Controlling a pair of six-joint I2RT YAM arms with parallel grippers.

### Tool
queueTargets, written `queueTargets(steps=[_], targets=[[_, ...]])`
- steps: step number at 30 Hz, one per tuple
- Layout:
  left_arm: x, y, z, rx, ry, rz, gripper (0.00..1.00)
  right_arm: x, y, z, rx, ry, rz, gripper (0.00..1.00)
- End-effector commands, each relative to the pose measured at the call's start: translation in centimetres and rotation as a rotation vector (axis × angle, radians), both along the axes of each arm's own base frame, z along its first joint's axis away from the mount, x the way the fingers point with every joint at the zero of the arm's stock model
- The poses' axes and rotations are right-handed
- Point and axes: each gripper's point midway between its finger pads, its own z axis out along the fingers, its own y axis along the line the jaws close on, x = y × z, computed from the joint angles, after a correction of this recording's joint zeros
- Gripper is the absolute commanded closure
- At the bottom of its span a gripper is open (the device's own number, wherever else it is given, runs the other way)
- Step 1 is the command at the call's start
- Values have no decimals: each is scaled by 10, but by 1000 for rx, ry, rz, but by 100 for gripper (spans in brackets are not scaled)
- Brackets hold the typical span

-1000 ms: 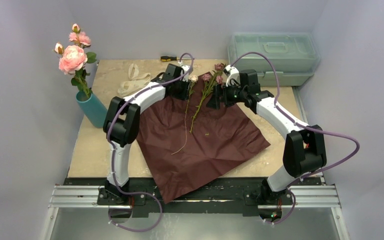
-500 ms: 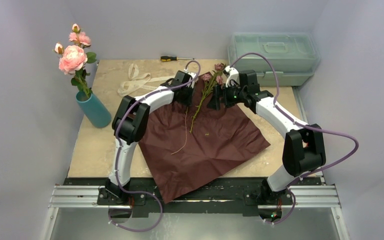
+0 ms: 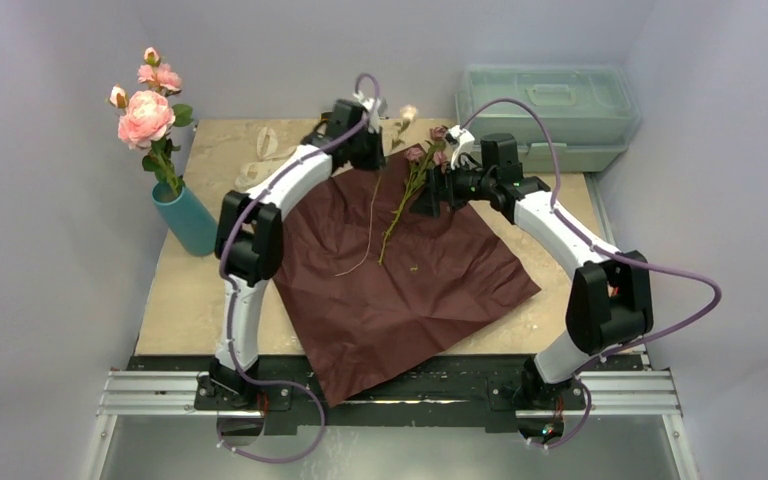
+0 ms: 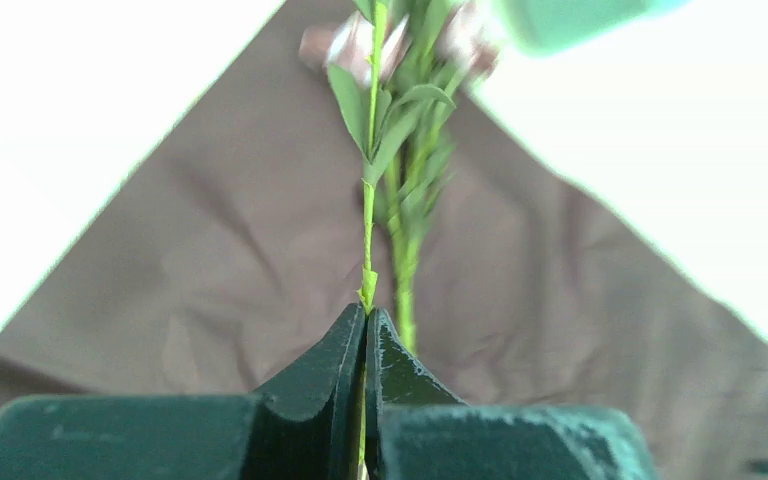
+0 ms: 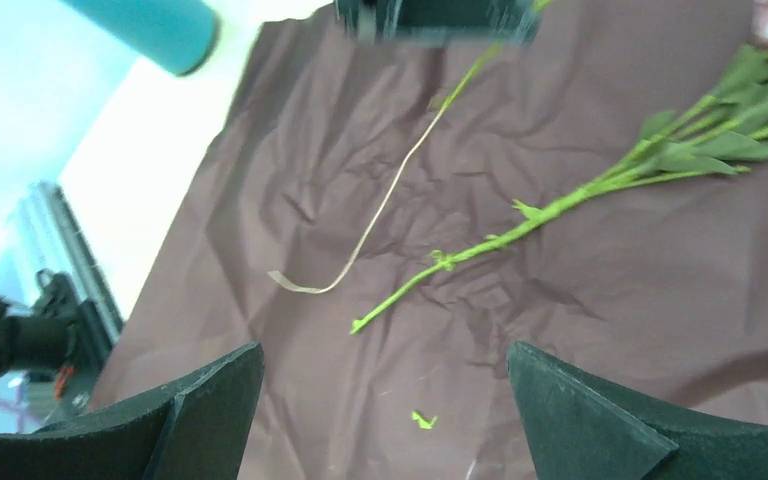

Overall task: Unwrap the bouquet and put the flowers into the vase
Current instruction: Pick up the fake flower from the wrapping paper.

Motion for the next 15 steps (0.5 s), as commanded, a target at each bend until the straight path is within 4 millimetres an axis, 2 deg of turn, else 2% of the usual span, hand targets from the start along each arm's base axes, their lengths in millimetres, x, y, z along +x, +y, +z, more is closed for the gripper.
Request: queueTargets(steps=[1,3,4,7,10,15], targets=[[6,5,199,-520,-207,-178,100,-20,20,78,163,-204,176,4],[-7,5,244,-696,-217,-283,100,-34,24,102,226,-255,219,5],[-14,4,276,-777,-281,-358,100,-40,25,115,255,-288,234,5],[-46,1,324,-914,-291,-504,100,-57,24,153,327,-393,249,6],[-77,0,348,-943,-310,-617,100,-71,22,174,364,-461,269,6],[-114,5,376,-961,-360,-754,100,-94,31,187,450,-446,352,7]])
